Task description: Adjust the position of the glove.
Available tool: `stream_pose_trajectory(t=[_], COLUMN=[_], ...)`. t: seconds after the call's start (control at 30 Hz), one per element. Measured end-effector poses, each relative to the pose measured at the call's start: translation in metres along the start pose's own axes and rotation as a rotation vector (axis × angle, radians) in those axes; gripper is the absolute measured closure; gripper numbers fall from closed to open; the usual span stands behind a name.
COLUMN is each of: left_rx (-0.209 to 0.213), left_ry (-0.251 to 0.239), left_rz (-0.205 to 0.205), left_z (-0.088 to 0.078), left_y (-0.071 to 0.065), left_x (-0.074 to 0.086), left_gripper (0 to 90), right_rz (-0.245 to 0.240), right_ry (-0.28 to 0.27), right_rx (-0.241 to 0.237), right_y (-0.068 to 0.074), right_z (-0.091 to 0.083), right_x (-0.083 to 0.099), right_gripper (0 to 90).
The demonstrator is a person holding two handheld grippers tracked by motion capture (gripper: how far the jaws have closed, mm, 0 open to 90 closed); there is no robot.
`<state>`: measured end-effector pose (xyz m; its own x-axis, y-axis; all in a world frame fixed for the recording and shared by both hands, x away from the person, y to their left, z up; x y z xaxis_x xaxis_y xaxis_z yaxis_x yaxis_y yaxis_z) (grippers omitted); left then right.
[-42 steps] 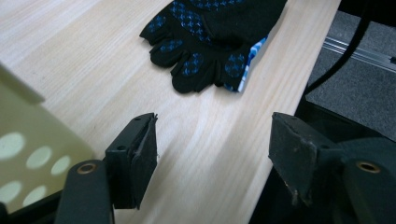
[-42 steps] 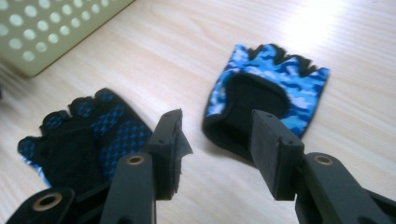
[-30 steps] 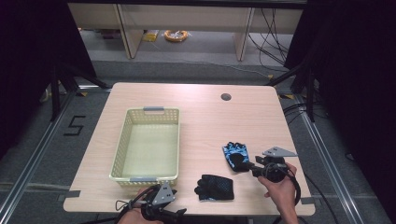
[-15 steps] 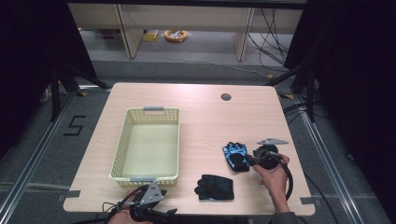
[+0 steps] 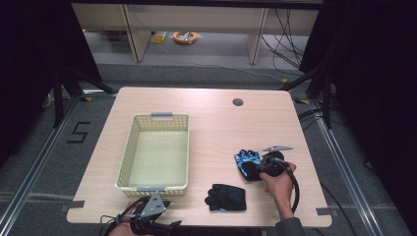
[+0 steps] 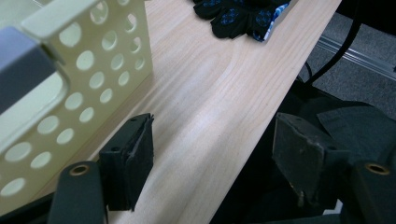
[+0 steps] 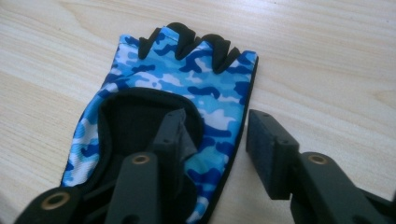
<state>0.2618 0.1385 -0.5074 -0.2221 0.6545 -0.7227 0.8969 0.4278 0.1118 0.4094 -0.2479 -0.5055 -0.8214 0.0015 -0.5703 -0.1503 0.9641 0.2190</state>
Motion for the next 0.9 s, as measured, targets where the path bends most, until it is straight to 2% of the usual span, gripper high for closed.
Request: stream_pose_trajectory(t=[0.13,0.17,0.27,0.33,0.37,0.4,0.43,0.47,0.5,0.53,0.57,0.6,0.63,0.7,0.73,0.77,0.83,0.87,0.9], left_rx=[-0.001,0.008,0.004,0.004,0.003,0.004,0.006,0.01,0.009,0.014,0.015,0.013,0.015,0.017,0.016,0.013,0.015,0.014,0.012], left_ry=[-0.001,-0.001,-0.004,-0.004,-0.001,0.004,-0.004,-0.003,0.003,0.004,0.007,0.012,0.006,0.001,-0.001,0.005,0.003,0.011,0.006], left_rz=[-0.007,0.013,-0.018,0.007,0.007,0.021,-0.01,-0.01,-0.005,0.011,0.014,-0.009,-0.013,-0.013,-0.014,-0.01,-0.011,0.002,-0.008], left_z=[-0.001,-0.002,-0.001,-0.001,-0.001,0.0,0.001,0.002,0.003,0.003,0.004,0.004,0.004,0.003,0.003,0.004,0.004,0.003,0.004], left_y=[0.001,0.002,-0.001,0.0,0.0,0.001,-0.001,-0.001,-0.001,0.0,0.0,-0.001,-0.001,-0.002,-0.002,-0.001,-0.002,-0.001,-0.002], left_x=[0.002,0.002,0.002,0.001,0.001,0.0,0.0,0.0,0.001,0.001,0.002,0.003,0.003,0.002,0.002,0.003,0.004,0.004,0.004], left_gripper=[28.9,28.9,29.0,29.0,29.0,29.1,29.2,29.2,29.2,29.2,29.2,29.2,29.2,29.3,29.3,29.3,29.3,29.3,29.4], right_rz=[-0.017,-0.02,-0.031,-0.054,-0.058,-0.064,-0.066,-0.071,-0.069,-0.059,-0.075,-0.098,-0.082,-0.112,-0.129,-0.122,-0.171,-0.169,-0.161], right_ry=[0.003,0.002,-0.018,-0.006,-0.026,-0.032,-0.037,-0.034,-0.019,-0.04,-0.041,-0.052,-0.049,-0.06,-0.074,-0.074,-0.119,-0.116,-0.105], right_rx=[-0.017,-0.03,-0.026,-0.043,-0.036,-0.031,-0.043,-0.057,-0.066,-0.057,-0.064,-0.07,-0.065,-0.085,-0.075,-0.083,-0.107,-0.111,-0.124], right_y=[0.002,0.001,-0.001,-0.003,-0.003,-0.004,-0.005,-0.007,-0.008,-0.007,-0.009,-0.01,-0.009,-0.009,-0.008,-0.005,-0.004,-0.002,0.001], right_z=[0.0,0.0,0.0,0.001,0.001,0.001,0.002,0.002,0.002,0.001,0.001,0.002,0.0,-0.003,-0.006,-0.011,-0.015,-0.019,-0.023], right_x=[0.0,0.0,0.0,-0.001,0.0,0.0,0.0,0.0,-0.001,0.0,-0.001,-0.001,-0.002,-0.004,-0.005,-0.007,-0.011,-0.012,-0.012], right_gripper=[68.5,70.9,78.5,84.4,87.6,88.0,88.1,88.2,88.3,88.5,88.6,88.6,88.6,88.8,88.8,88.8,88.9,88.9,88.9])
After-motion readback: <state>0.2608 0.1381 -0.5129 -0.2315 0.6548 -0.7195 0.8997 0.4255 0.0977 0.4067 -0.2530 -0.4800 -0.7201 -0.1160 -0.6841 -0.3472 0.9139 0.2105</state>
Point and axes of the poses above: each handheld gripper's, and its own axes: z roughly forward along the jaws, x roughly out of its underside, y roughly to its left, the point moved 1 cm from there along z, roughly forward along the jaws, and after that the axes turned 14 degrees about z, right-handed, at the moved point
